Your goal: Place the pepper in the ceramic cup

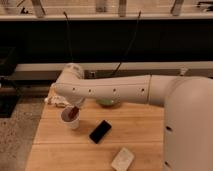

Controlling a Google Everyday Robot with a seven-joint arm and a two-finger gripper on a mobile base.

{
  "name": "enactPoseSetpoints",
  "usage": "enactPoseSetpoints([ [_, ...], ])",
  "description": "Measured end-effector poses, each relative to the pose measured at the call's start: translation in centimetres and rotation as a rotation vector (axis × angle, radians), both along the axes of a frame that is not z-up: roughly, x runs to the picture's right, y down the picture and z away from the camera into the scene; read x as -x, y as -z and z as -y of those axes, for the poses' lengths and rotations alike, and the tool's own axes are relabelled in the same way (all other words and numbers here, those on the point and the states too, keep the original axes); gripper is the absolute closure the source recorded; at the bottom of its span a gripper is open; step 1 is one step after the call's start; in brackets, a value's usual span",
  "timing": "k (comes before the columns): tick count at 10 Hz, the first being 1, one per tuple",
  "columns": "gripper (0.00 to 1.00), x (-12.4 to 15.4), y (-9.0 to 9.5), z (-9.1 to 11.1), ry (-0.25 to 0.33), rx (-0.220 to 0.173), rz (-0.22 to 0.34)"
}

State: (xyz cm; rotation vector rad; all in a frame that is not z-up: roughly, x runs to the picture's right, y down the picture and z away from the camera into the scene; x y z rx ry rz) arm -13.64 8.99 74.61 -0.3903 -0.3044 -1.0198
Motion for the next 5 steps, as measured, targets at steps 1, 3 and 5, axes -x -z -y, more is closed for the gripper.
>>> enactPoseSetpoints([
  [1, 0.21, 0.0, 0.1, -0.2, 0.002, -0.005, 0.019],
  [3, 0.38, 0.9, 0.3, 0.0, 0.000, -0.012, 0.028],
  [5, 0.57, 1.4, 0.3, 0.0, 0.014, -0.006, 0.019],
])
